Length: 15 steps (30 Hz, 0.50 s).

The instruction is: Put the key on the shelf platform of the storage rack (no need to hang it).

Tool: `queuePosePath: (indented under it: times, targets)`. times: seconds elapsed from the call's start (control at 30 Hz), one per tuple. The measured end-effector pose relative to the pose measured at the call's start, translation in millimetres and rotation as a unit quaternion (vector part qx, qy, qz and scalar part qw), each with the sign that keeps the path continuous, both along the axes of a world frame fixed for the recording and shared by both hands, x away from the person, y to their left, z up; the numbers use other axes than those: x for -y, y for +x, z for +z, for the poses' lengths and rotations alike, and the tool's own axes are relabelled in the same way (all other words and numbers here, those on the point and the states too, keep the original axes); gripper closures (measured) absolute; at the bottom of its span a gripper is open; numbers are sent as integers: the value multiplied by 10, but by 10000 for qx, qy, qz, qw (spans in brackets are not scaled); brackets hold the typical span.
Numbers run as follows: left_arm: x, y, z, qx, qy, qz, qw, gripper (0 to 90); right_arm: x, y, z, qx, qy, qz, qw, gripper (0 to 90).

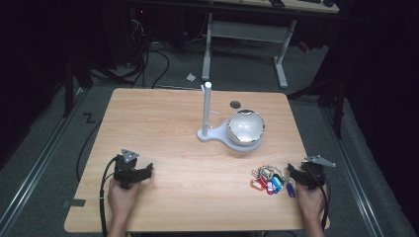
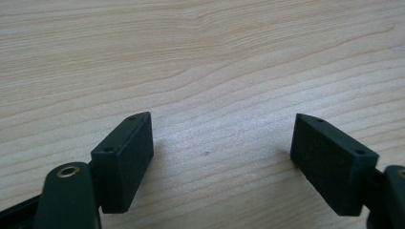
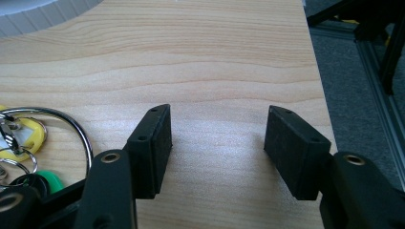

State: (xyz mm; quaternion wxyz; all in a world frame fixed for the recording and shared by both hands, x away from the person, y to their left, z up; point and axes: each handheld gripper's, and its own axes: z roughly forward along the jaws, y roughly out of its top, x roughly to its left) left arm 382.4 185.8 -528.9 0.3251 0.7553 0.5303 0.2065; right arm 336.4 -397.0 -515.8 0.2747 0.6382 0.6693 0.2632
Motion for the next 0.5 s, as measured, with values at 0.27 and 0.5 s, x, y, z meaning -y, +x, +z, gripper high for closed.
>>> queuePosePath:
  times: [0.27,0.5]
  targets:
    - [-1,0,0,-3,1,-3,10000,230,-11,-13,3,-17,4,-2,10000,430]
    - [0,0,0,-1,1,0,10000,229,-12,-23,16,-77,32,-11,10000,452]
